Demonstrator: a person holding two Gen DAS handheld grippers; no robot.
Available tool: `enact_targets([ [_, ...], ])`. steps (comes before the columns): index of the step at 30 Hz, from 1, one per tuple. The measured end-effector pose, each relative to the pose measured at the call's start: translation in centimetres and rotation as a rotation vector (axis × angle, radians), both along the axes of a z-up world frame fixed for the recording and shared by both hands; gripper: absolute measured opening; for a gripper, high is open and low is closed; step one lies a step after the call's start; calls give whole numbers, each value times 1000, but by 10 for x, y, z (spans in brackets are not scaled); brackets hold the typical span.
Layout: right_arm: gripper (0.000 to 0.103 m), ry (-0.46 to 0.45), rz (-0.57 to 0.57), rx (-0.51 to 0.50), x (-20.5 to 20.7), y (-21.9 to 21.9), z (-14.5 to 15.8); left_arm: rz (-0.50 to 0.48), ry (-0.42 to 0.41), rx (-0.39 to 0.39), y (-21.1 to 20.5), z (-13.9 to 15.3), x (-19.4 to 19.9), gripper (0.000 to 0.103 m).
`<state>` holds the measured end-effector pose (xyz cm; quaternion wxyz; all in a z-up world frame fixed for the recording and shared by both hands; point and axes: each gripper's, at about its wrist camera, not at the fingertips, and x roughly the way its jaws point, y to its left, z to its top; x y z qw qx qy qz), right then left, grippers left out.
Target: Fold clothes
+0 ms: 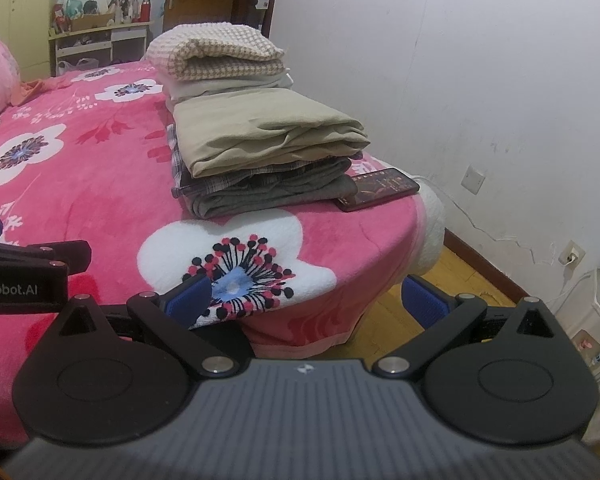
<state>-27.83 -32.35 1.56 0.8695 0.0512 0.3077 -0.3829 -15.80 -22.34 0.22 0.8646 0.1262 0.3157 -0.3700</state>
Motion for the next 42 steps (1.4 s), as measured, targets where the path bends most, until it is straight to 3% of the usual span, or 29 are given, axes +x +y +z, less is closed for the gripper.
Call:
enact_targets([
  [42, 102, 7, -1, -3, 1, 6, -3, 7, 8, -5, 4, -2, 2, 103],
])
